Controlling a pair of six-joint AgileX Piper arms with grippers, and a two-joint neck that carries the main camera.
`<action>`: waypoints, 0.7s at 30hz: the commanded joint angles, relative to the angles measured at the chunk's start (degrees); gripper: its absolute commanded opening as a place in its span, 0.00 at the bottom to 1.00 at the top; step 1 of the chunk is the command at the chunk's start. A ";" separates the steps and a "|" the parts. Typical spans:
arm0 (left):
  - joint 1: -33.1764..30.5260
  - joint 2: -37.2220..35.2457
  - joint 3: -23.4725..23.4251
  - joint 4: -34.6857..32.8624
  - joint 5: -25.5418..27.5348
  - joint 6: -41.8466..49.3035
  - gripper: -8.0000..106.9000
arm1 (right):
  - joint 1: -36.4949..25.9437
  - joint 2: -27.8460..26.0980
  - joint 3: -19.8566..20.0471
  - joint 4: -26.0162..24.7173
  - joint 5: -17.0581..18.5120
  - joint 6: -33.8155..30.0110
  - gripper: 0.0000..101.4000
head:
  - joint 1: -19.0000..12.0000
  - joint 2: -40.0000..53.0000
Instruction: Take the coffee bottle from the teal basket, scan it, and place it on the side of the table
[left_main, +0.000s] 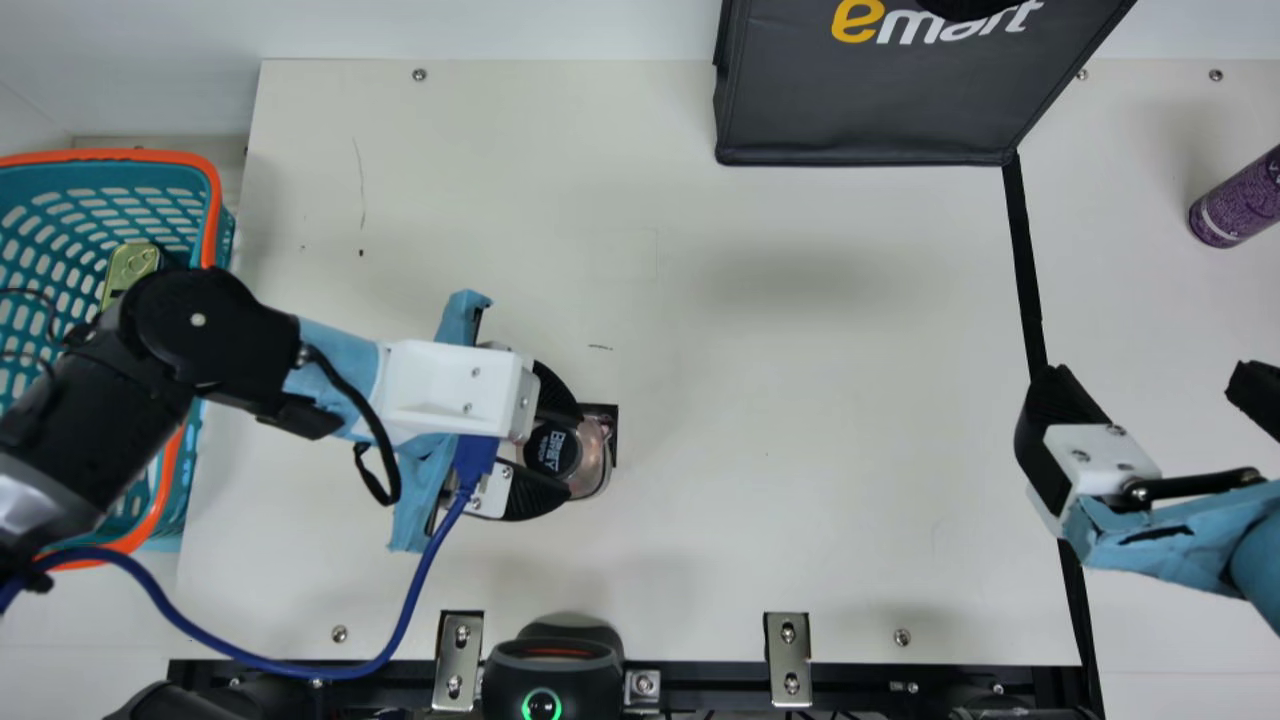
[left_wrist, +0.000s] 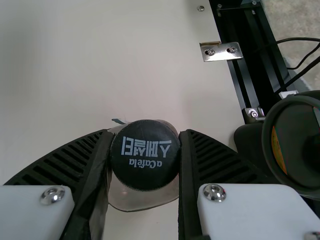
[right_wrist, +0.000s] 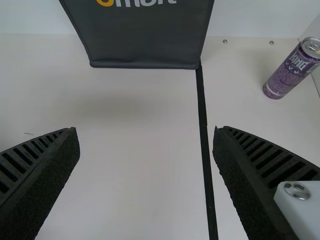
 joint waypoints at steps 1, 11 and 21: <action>0.13 0.49 -0.40 0.17 0.04 0.21 0.00 | 0.00 0.00 0.00 0.00 0.00 0.00 0.94 | -1.66 0.09; 0.51 2.37 -1.99 -0.27 0.04 -1.42 0.00 | 0.00 0.00 0.00 0.00 0.00 0.00 0.94 | -1.66 0.09; 0.28 3.97 -4.13 0.23 0.04 -5.20 0.00 | 0.00 0.00 0.00 0.00 -0.07 0.00 0.94 | -1.66 0.09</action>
